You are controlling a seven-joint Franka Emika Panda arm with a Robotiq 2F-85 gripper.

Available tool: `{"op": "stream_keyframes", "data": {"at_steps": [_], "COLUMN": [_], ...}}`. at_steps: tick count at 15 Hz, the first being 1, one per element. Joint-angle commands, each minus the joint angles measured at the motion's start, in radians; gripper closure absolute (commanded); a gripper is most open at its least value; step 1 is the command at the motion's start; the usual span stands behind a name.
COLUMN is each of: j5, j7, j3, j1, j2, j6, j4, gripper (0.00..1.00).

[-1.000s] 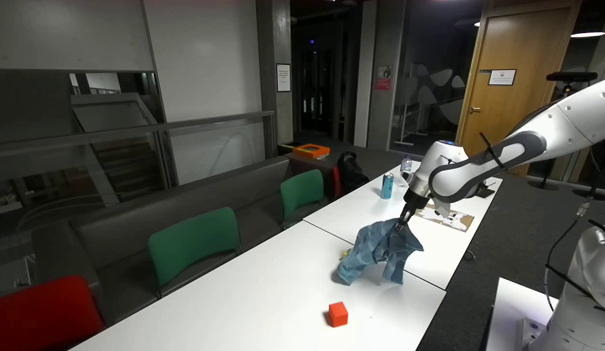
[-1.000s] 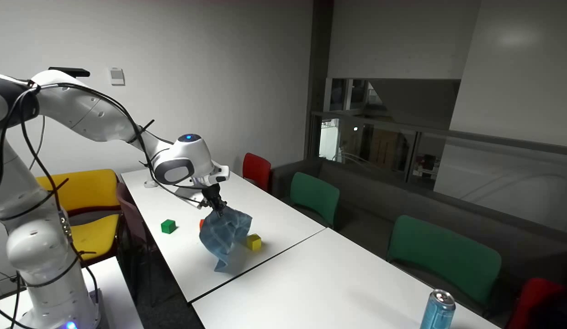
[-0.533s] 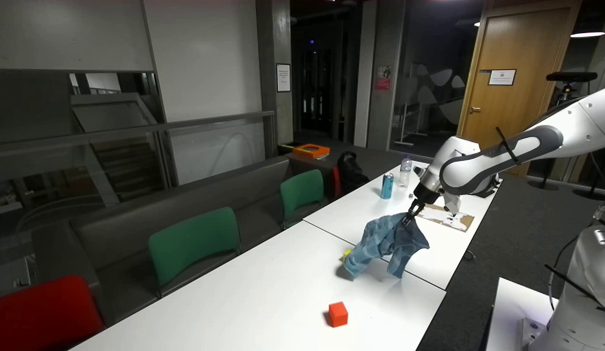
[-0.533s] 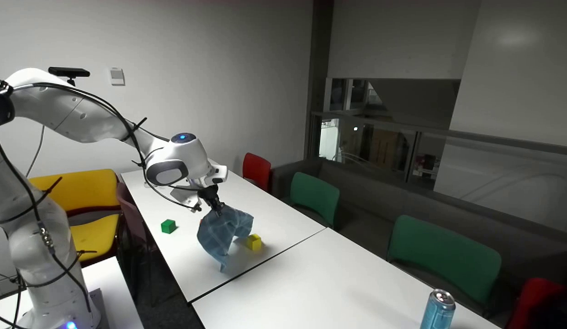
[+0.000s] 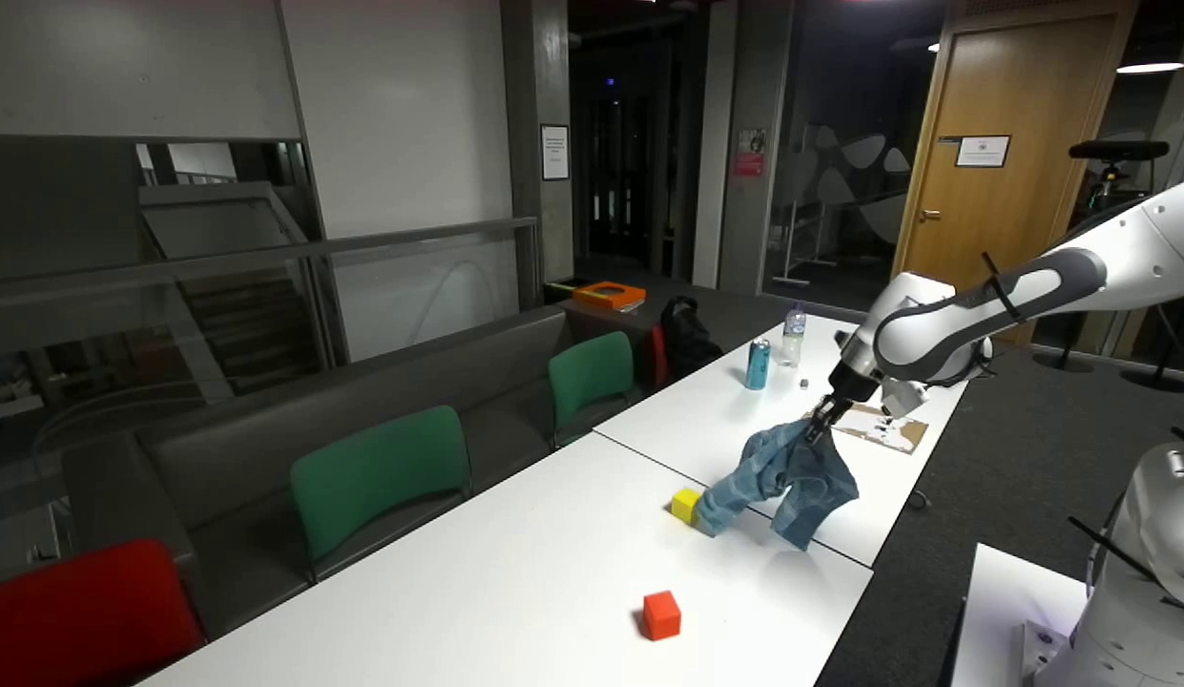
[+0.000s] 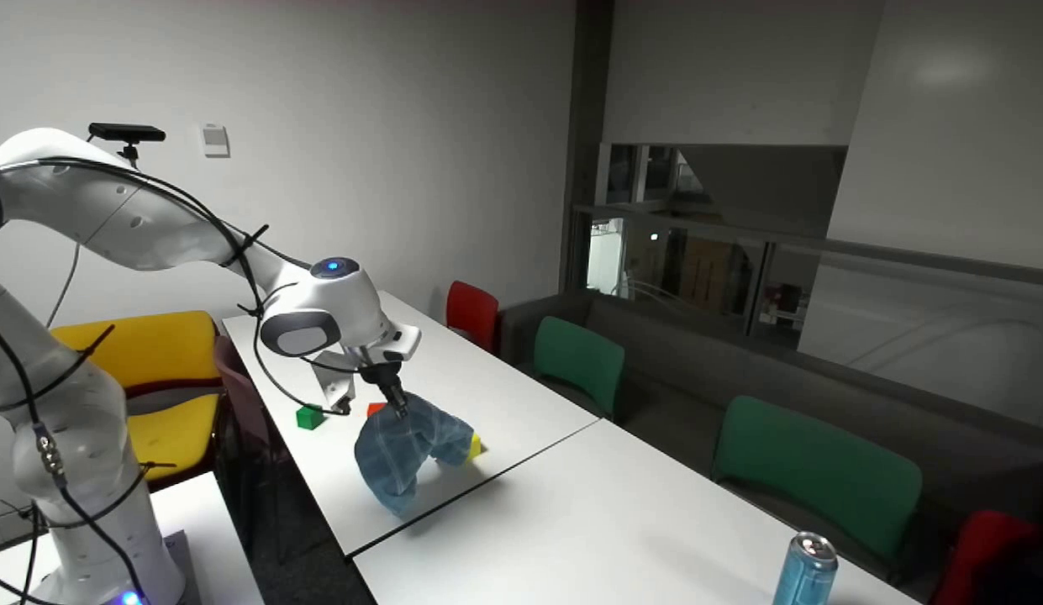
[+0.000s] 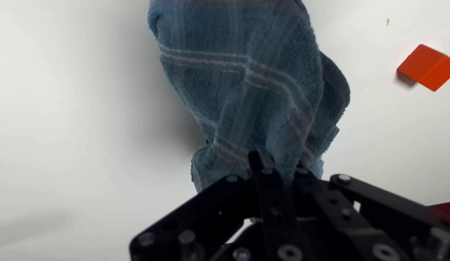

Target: Move the cloth

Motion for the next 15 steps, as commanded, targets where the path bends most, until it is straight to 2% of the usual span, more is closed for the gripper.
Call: {"op": "stream_keyframes", "data": {"at_steps": [1,6,9,15], "j5": [-0.024,-0.044,-0.016,0.111], "j7": [0.123,0.268,0.406,0.641], "j3": [0.018,0.038,0.058,0.098], "j1": [-0.065,-0.125,-0.144,-0.108], "j2": [-0.018,0.006,0.034,0.097], "j6": [-0.014,-0.024,-0.028,0.016], "j4": [-0.013,-0.002,0.012,0.037], "gripper": [0.99,0.99,0.99,0.99]}}
